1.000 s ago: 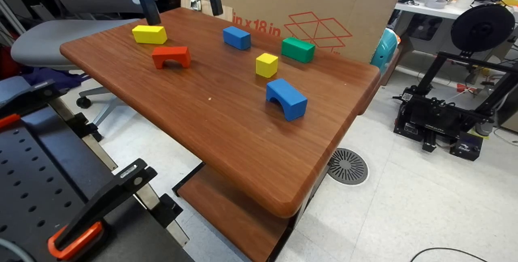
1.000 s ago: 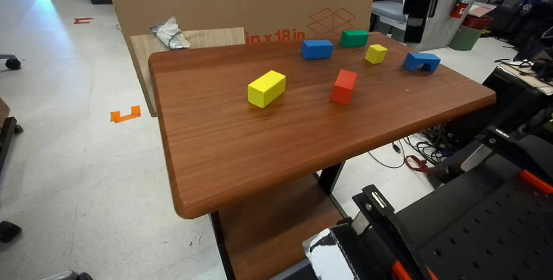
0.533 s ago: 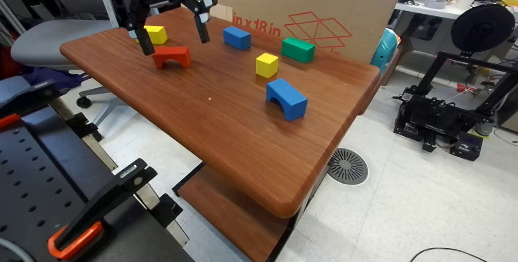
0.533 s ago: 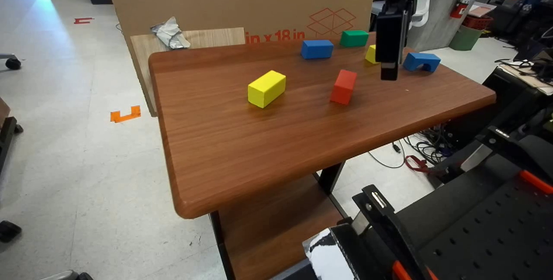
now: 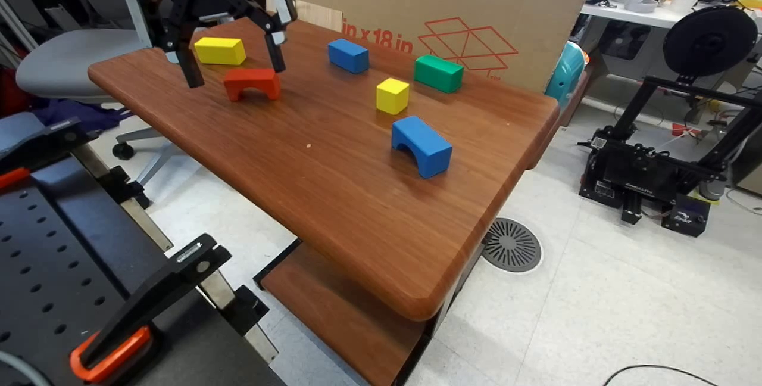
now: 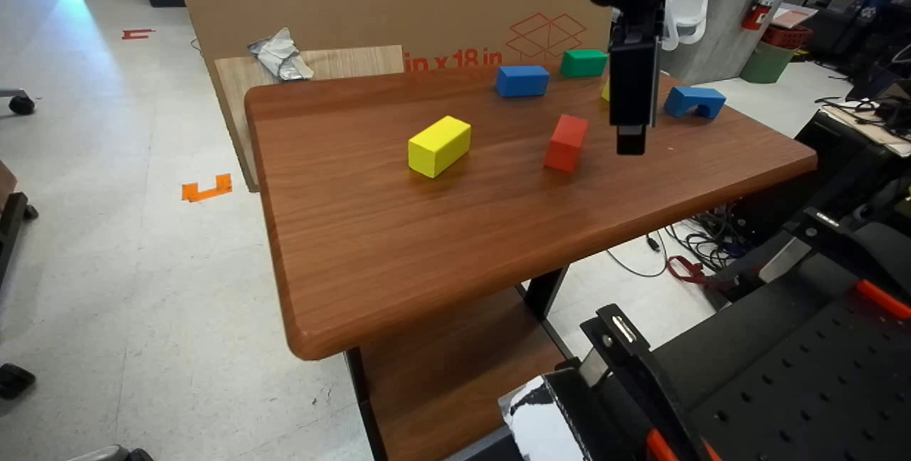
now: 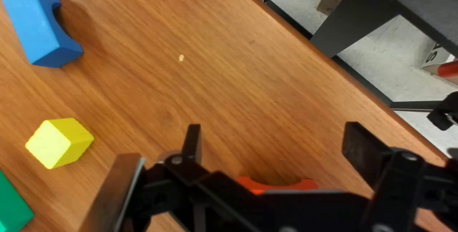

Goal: Place the orange block on top of the blue block at the back of the table

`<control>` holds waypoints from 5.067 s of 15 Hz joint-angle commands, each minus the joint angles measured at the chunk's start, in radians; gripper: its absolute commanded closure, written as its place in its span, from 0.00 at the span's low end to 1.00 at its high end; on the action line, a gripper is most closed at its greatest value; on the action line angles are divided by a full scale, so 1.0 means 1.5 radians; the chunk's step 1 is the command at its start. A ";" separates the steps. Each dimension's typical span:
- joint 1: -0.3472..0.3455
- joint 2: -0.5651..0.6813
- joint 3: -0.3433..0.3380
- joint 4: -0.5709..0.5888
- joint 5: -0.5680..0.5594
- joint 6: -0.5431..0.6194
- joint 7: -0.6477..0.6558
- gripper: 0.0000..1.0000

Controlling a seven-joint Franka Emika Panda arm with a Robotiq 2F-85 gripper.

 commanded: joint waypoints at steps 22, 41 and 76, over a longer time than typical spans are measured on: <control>-0.031 0.097 0.035 0.149 0.170 -0.010 -0.033 0.58; -0.015 0.250 -0.046 0.512 0.302 -0.182 0.322 0.58; -0.007 0.263 -0.053 0.599 0.272 -0.289 0.278 0.00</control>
